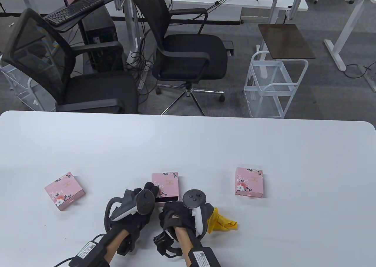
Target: Dust necklace
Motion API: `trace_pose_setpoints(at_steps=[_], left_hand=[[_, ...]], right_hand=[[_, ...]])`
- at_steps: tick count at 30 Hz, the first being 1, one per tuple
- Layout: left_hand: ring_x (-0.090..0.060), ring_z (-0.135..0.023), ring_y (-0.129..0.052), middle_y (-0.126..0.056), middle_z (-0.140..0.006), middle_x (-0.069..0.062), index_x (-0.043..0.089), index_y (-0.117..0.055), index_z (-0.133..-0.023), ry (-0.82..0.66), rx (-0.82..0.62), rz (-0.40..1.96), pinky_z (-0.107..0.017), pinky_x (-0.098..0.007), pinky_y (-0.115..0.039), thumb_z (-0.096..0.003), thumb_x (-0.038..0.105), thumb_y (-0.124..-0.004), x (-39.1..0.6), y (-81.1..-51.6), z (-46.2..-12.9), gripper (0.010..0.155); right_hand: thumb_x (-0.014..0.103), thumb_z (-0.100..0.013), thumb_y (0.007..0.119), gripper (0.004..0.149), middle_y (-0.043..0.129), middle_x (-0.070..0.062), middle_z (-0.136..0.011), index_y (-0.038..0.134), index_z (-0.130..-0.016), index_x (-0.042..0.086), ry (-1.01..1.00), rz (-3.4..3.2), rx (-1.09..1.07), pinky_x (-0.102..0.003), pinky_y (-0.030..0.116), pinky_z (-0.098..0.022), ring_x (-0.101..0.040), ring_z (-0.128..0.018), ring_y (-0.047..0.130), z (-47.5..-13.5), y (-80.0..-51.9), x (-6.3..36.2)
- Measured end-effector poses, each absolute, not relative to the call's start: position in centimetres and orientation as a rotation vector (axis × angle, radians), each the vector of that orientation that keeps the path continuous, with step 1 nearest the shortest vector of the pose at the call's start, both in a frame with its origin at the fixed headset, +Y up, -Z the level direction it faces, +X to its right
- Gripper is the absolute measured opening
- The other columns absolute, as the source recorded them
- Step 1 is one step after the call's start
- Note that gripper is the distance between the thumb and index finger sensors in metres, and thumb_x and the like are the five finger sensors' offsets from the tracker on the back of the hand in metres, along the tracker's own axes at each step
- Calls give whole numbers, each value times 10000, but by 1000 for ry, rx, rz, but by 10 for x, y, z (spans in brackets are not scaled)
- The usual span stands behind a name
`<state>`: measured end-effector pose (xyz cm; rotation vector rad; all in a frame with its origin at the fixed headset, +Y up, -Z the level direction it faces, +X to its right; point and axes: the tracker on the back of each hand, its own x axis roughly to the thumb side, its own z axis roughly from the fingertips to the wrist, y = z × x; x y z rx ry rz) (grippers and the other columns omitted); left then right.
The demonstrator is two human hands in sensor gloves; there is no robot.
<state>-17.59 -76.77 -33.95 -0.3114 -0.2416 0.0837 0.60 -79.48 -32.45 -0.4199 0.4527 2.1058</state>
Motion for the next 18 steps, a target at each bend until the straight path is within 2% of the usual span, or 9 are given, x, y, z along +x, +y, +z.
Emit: trace_pose_setpoints(at_steps=[6,18], left_hand=[[-327,-1082,-468,-261,-1256,28,299,-307,-1156,-244,-313,60,-783,-547,-532,-639,326,-554,-175,-767,-339,573],[-323,-1083,-469,-266,-1257,35,306,-312,-1155,-241,-312,71,-782,-552,-531,-637,333,-557,-175,-767,-339,574]], right_hand=[[295,-644,777,389,1014,-122,-590,838,-855,-27,497,2169,-378,-336,915,-282,-224,-340,1057,-307,-790,9],[287,-652,761,387,1011,-133,-607,828,-864,-30,618,2103,-355,-341,918,-294,-238,-357,1060,-278,-791,18]])
